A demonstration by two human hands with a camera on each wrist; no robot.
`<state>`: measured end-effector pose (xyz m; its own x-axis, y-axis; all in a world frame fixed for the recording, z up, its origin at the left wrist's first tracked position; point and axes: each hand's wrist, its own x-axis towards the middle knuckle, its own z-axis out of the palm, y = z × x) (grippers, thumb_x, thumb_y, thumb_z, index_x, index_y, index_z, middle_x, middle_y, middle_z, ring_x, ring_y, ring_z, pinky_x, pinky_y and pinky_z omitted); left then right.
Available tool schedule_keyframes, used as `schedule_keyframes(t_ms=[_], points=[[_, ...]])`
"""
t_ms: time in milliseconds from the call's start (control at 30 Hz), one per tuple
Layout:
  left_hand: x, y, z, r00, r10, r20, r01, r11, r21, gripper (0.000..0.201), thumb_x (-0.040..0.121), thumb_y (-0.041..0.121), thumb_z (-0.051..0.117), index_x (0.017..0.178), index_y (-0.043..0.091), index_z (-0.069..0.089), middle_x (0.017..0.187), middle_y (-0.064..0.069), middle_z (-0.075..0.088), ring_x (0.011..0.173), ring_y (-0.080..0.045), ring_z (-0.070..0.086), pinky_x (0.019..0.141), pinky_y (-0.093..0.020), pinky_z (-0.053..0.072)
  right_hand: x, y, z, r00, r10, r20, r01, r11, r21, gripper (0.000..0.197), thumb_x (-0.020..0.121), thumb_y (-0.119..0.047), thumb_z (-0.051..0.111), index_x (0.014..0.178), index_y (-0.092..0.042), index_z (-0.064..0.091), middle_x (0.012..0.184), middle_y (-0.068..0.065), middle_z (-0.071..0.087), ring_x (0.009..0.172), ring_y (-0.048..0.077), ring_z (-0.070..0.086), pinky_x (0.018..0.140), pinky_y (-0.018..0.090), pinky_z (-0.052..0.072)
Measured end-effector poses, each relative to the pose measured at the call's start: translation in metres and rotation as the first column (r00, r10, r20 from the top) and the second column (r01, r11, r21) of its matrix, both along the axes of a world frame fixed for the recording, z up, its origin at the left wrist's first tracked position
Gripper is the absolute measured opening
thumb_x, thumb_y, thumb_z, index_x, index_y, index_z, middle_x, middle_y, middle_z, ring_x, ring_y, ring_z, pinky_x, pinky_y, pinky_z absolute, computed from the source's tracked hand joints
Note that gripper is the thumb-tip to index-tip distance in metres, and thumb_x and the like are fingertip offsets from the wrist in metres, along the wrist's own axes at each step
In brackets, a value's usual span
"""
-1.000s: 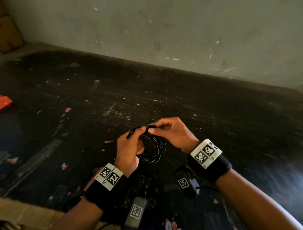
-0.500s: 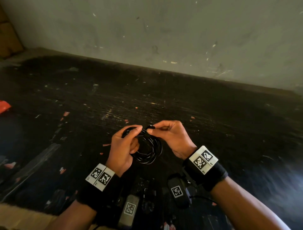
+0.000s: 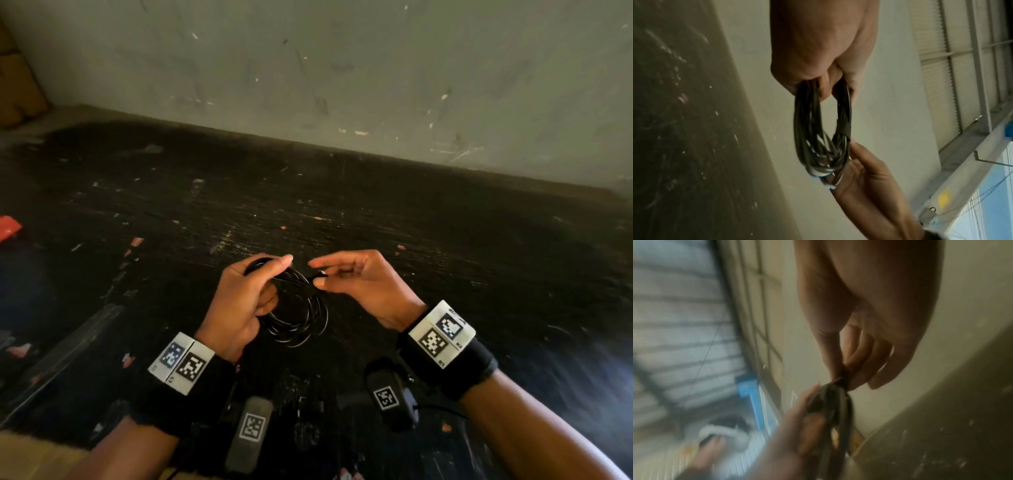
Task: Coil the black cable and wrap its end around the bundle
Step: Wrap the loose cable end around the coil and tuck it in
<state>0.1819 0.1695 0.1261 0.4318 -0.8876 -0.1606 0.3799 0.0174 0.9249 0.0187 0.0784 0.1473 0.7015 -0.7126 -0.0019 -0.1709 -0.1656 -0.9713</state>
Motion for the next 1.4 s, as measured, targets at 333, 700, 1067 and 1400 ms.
schedule_keyframes(t_ms=[333,700,1067,1400], points=[[-0.002,-0.007,0.0,0.994,-0.113,-0.014,0.114,0.985,0.129,0.009,0.08,0.017,0.07,0.078,0.011,0.065,0.039,0.009,0.035,0.03,-0.003,0.029,0.029,-0.016,0.021,-0.009,-0.003,-0.001,0.994,0.047,-0.101,-0.067,0.976,-0.209,0.013,0.082,-0.007,0.07,0.095,-0.009,0.072,0.09,0.008,0.073,0.08,0.016,0.069,0.078,0.024,0.056],[-0.006,-0.011,0.012,0.952,-0.307,0.008,0.302,0.941,0.153,0.009,0.082,0.018,0.067,0.078,0.013,0.06,0.047,0.008,0.044,0.036,-0.002,0.034,0.034,-0.015,0.024,-0.019,-0.013,-0.001,0.981,0.132,-0.141,-0.15,0.98,-0.131,0.018,0.085,-0.007,0.066,0.102,-0.013,0.071,0.095,0.005,0.074,0.083,0.008,0.068,0.08,0.02,0.054],[-0.018,-0.019,0.014,0.943,-0.33,0.029,0.315,0.92,0.233,0.017,0.084,-0.003,0.041,0.089,0.01,0.051,0.049,0.003,0.038,0.038,-0.008,0.032,0.038,-0.022,0.027,-0.019,-0.006,0.005,0.941,0.142,-0.307,-0.205,0.962,-0.181,0.02,0.083,-0.028,0.069,0.098,-0.015,0.069,0.092,0.009,0.071,0.078,0.017,0.068,0.071,0.029,0.054],[-0.016,-0.013,0.003,0.958,-0.239,-0.161,0.269,0.942,0.199,0.013,0.089,0.01,0.051,0.087,0.002,0.061,0.051,0.001,0.042,0.041,-0.01,0.041,0.049,-0.027,0.04,-0.022,-0.006,-0.005,0.962,0.086,-0.261,-0.106,0.992,-0.063,0.016,0.091,-0.016,0.058,0.095,-0.002,0.065,0.081,0.004,0.066,0.066,0.009,0.062,0.057,0.021,0.053]])
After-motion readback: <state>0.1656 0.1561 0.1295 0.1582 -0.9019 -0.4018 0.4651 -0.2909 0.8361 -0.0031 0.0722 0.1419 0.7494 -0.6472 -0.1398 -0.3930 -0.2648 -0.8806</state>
